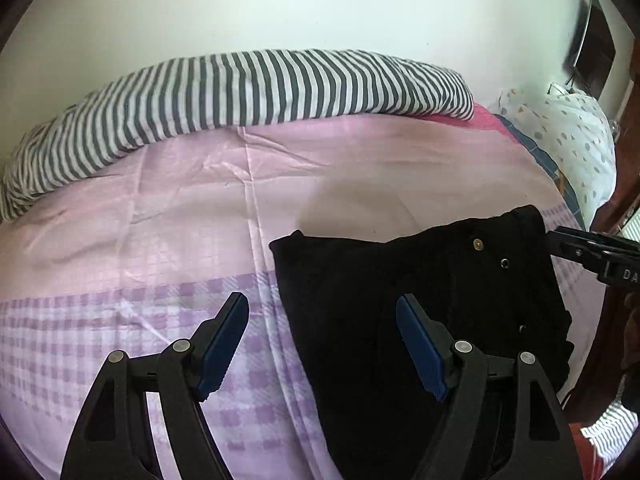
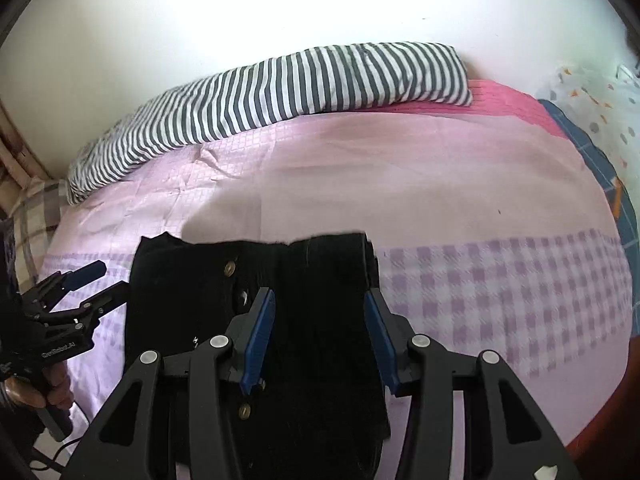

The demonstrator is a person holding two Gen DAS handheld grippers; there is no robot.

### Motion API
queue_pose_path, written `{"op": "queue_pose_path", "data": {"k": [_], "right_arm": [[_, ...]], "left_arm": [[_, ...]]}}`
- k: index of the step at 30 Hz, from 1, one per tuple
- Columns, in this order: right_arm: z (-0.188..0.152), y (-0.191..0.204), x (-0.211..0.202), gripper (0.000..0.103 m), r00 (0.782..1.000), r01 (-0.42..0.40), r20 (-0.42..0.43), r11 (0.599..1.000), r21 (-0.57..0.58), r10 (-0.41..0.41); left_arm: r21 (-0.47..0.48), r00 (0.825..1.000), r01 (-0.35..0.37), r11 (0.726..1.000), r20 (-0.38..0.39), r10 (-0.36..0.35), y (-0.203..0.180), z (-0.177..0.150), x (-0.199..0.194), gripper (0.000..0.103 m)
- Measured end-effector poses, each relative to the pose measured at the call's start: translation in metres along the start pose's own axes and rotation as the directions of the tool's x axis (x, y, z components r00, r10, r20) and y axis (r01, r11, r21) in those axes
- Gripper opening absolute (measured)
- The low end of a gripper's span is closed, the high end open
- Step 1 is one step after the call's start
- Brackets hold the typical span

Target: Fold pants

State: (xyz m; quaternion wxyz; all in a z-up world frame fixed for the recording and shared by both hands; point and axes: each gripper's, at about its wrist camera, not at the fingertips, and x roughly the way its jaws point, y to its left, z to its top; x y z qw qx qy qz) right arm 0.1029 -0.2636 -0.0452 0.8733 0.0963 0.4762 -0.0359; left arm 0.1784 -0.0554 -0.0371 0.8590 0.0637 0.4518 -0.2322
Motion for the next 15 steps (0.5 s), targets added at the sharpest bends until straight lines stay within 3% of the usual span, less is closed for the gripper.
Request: {"op": "queue_pose_path", "data": {"k": [7,11,15], "right_arm": [[0.001,-0.008,0.036,0.045,0.998,0.026,-0.06,1.0,0.002,-0.026],[-0.001,-0.016,0.041,0.046,0.997,-0.004,-0.071,0.999,0.041,0.007],[-0.001,-0.014,0.04,0.047,0.997,0.009,-0.072,0.999,0.031,-0.007]], "left_arm": [[-0.011,0.997,0.003,1.0,-0.077,-0.004,0.003,0.001,0.037,0.078],[-0.038,0.997,0.012,0.999,-0.081,-0.015,0.007,-0.003,0.041,0.085],[-0.017,0.997,-0.021,1.0,-0.078,0.02,0.002,-0.001,0.037,0.086]]}}
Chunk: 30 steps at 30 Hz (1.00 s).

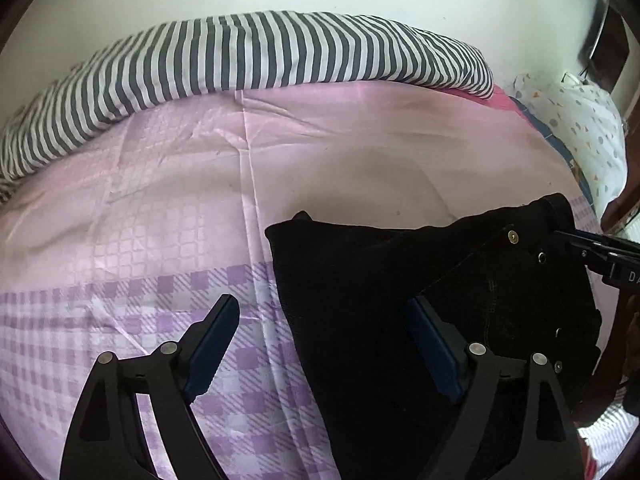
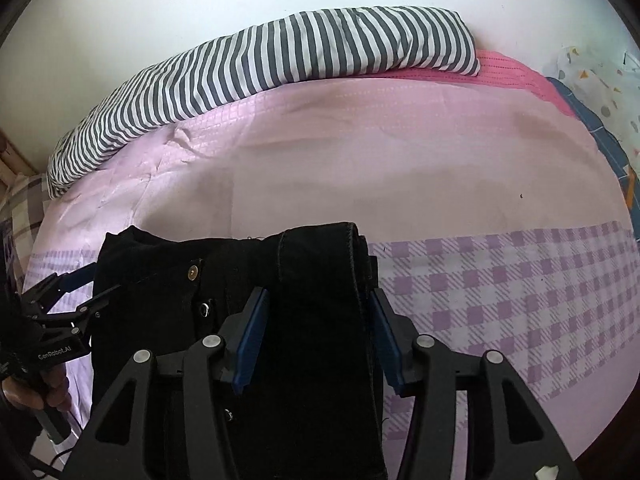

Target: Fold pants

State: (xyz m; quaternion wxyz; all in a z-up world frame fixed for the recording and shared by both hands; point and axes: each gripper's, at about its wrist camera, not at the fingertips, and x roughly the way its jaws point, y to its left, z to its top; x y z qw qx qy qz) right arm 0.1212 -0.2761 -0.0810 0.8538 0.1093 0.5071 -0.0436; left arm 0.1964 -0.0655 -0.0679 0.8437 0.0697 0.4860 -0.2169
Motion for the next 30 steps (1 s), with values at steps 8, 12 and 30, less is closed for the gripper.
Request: {"op": "queue_pose_path", "data": {"k": [8,12,30], "right_arm": [[-0.025,0.001,-0.016,0.052,0.998,0.057,-0.002,0.998,-0.031,-0.057],[-0.046,-0.006,-0.024,0.055,0.998,0.061,-0.009,0.998,-0.012,-0.061],[-0.096,-0.028,-0.046,0.067,0.996,-0.089,-0.025,0.995,0.046,0.09]], "left_arm": [[0.061,0.998,-0.061,0.996,0.013,0.06,-0.018,-0.024,-0.024,0.086],[0.077,0.998,-0.064,0.995,-0.004,0.065,-0.027,-0.046,-0.033,0.086],[0.036,0.999,0.043,0.998,-0.035,-0.042,-0.031,-0.093,-0.058,0.086]]}}
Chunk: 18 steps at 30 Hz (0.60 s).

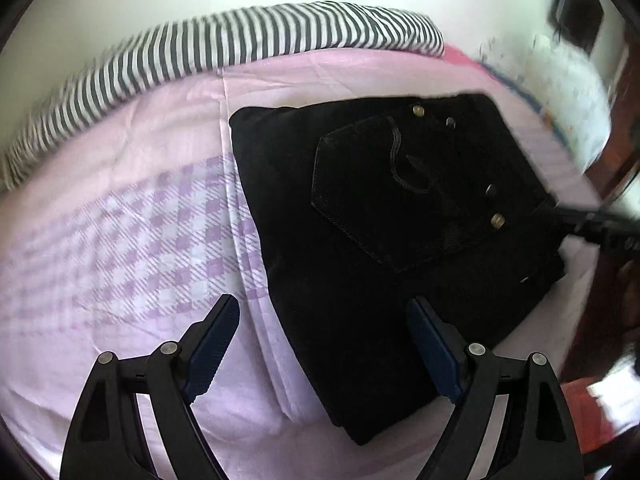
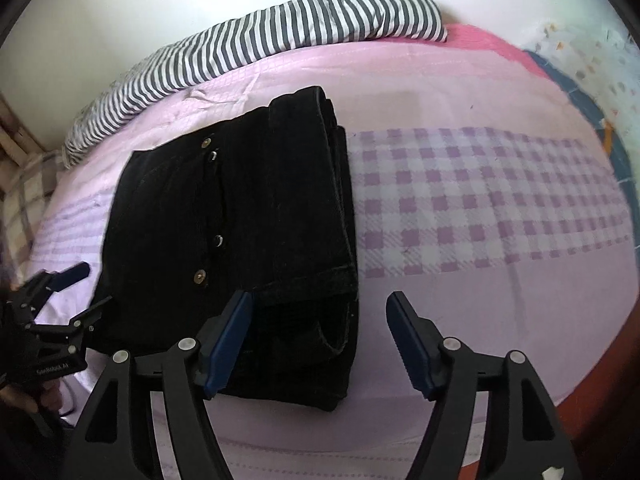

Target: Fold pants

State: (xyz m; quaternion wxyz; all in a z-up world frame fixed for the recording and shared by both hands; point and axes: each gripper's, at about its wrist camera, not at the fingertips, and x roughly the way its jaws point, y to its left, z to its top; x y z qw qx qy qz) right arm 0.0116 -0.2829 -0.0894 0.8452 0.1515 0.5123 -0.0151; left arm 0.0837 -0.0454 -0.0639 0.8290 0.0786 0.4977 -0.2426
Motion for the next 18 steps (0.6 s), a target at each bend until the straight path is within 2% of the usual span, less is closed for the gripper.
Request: {"op": "queue_pose_path", "data": {"k": [2,3,4,6,8,10,11,13,18], "right_arm": [[0.002,-0.013,0.003,0.067,0.992,-0.12,-0.018,0.991,0.051,0.121],[0.003,-0.02,0.006,0.067,0.982,-0.185,-0.03,0.98,0.077,0.188],[0.004,-0.03,0.01,0.067,0.959,-0.276,-0.041,0.955,0.112,0.282],[0.004,-0.049,0.017,0.068,0.918,-0.379,-0.051,0.909,0.175,0.393],[0.004,-0.064,0.02,0.069,0.889,-0.438,-0.042,0.872,0.22,0.457],[0.004,-0.077,0.024,0.069,0.856,-0.49,-0.037,0.833,0.255,0.515],[0.003,-0.081,0.025,0.069,0.851,-0.497,-0.039,0.828,0.26,0.524],[0.004,-0.085,0.027,0.067,0.849,-0.501,-0.046,0.829,0.248,0.527],[0.009,-0.088,0.033,0.067,0.807,-0.561,-0.053,0.792,0.24,0.588]], "left_arm": [[-0.079,0.997,0.081,0.994,0.004,-0.081,0.018,0.005,-0.003,0.086],[-0.107,0.994,0.108,0.988,0.009,-0.108,0.026,0.006,-0.004,0.086],[-0.136,0.989,0.151,0.979,0.012,-0.151,0.034,0.009,-0.004,0.086],[-0.197,0.973,0.229,0.953,0.005,-0.232,0.047,0.013,0.0,0.086],[-0.278,0.94,0.327,0.903,-0.006,-0.342,0.061,0.015,0.009,0.086],[-0.355,0.92,0.36,0.863,-0.017,-0.392,0.071,0.016,0.018,0.084],[-0.368,0.917,0.362,0.856,-0.023,-0.398,0.072,0.015,0.02,0.084],[-0.376,0.922,0.346,0.86,-0.032,-0.385,0.072,0.015,0.024,0.084],[-0.367,0.917,0.353,0.861,-0.046,-0.395,0.068,0.026,0.032,0.084]]}}
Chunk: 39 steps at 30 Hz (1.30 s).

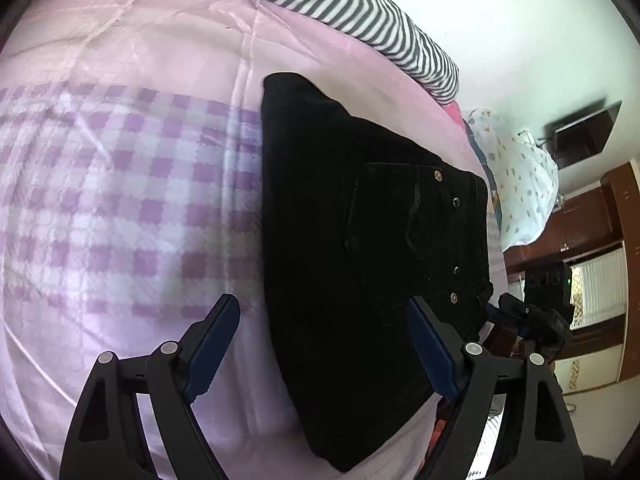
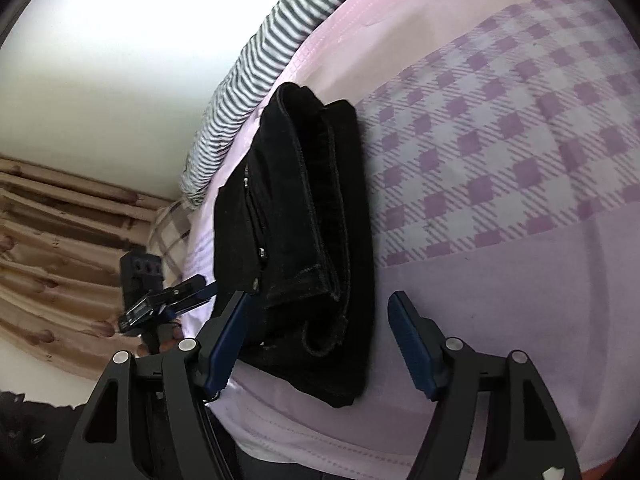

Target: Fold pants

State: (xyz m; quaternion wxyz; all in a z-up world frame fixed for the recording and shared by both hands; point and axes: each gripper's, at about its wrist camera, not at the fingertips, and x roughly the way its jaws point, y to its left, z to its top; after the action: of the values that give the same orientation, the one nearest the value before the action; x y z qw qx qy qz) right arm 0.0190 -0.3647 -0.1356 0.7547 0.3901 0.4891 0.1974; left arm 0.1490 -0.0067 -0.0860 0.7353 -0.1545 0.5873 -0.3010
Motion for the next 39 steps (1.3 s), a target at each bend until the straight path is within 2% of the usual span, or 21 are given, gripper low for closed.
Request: {"op": "queue_pose_path", "data": {"k": [4,9,13,14,15,16,17,19,22,28,33,39], "right_arm": [[0.009,0.012,0.014,0.07,0.999,-0.006,-0.044,0.997,-0.071,0.003],[0.023,0.016,0.026,0.071,0.998,-0.013,-0.069,0.998,-0.056,0.009],[0.024,0.024,0.032,0.071,0.998,0.021,-0.066,0.998,-0.058,-0.025],[0.022,0.025,0.03,0.068,0.997,0.038,-0.06,0.998,-0.058,-0.042],[0.018,0.028,0.03,0.056,0.995,0.082,-0.051,0.994,-0.071,-0.086],[0.014,0.029,0.029,0.043,0.99,0.132,-0.043,0.988,-0.081,-0.136],[0.012,0.029,0.027,0.041,0.987,0.153,-0.035,0.985,-0.079,-0.156],[0.006,0.031,0.024,0.036,0.987,0.159,-0.013,0.986,-0.049,-0.16],[0.001,0.046,0.023,0.03,0.981,0.195,0.019,0.979,-0.066,-0.194],[-0.004,0.082,0.013,0.026,0.981,0.185,0.07,0.981,-0.062,-0.181],[0.0,0.115,0.018,0.026,0.978,0.195,0.087,0.977,-0.087,-0.188],[0.013,0.151,0.051,0.025,0.985,0.159,0.087,0.981,-0.111,-0.15]], "left_arm": [[0.025,1.0,-0.005,1.0,0.002,0.005,-0.006,0.006,0.007,0.084],[0.075,0.999,-0.041,0.996,0.027,0.039,-0.016,0.009,0.013,0.084],[0.119,0.996,-0.082,0.99,0.044,0.078,-0.022,0.006,0.017,0.085],[0.131,0.995,-0.088,0.987,0.046,0.083,-0.025,0.004,0.019,0.085],[0.14,0.995,-0.092,0.986,0.053,0.086,-0.025,0.002,0.019,0.085],[0.149,0.994,-0.101,0.984,0.067,0.091,-0.025,-0.001,0.019,0.08],[0.161,0.991,-0.118,0.98,0.077,0.107,-0.027,-0.002,0.02,0.075],[0.179,0.989,-0.126,0.976,0.096,0.11,-0.03,-0.005,0.016,0.053],[0.155,0.988,-0.12,0.981,0.119,0.102,-0.024,-0.006,0.007,0.032],[0.168,0.981,-0.131,0.977,0.166,0.103,-0.028,-0.009,-0.003,0.023],[0.138,0.984,-0.071,0.988,0.171,0.047,-0.023,-0.003,-0.023,0.02],[0.16,0.968,-0.122,0.98,0.235,0.082,-0.014,0.012,-0.062,0.02]]}}
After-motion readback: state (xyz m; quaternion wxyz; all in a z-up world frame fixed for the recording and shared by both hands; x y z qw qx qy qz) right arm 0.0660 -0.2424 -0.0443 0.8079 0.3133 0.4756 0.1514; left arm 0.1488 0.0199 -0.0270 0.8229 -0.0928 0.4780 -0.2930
